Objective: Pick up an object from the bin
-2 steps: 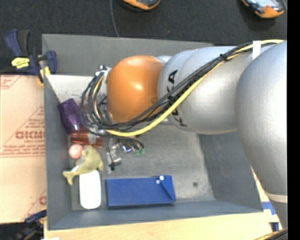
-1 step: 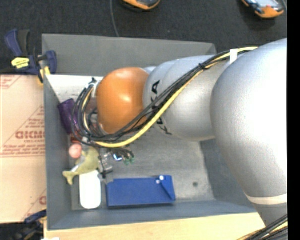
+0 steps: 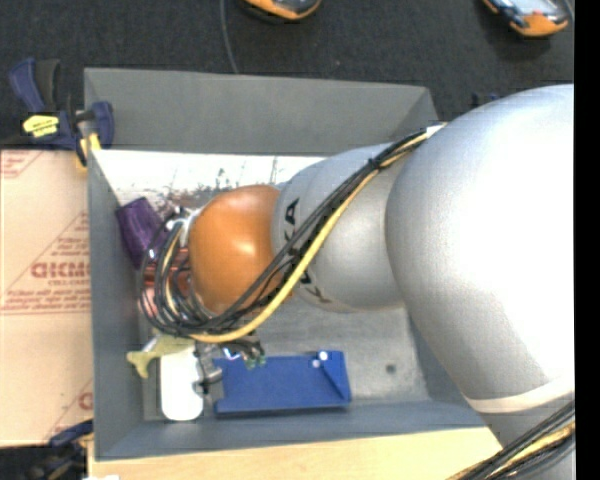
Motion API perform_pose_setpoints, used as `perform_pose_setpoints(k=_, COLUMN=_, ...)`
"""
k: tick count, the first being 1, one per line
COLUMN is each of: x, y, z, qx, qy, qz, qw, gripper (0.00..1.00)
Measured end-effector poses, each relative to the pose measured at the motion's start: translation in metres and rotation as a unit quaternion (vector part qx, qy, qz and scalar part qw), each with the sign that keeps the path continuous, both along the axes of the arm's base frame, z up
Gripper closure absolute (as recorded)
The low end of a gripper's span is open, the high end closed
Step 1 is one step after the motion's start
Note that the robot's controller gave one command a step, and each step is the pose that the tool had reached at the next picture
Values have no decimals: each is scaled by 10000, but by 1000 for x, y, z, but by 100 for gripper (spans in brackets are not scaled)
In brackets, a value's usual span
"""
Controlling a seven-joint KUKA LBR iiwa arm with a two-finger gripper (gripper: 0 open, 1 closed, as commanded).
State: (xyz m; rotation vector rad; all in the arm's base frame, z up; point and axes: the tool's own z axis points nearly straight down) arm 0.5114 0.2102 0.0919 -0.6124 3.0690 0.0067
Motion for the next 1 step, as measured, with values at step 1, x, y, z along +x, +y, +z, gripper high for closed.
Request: perform_pose_setpoints(k=1, x=-5, y=11, z=-11, qx=-4, qy=-47, qz=412, qw=9991, gripper=0)
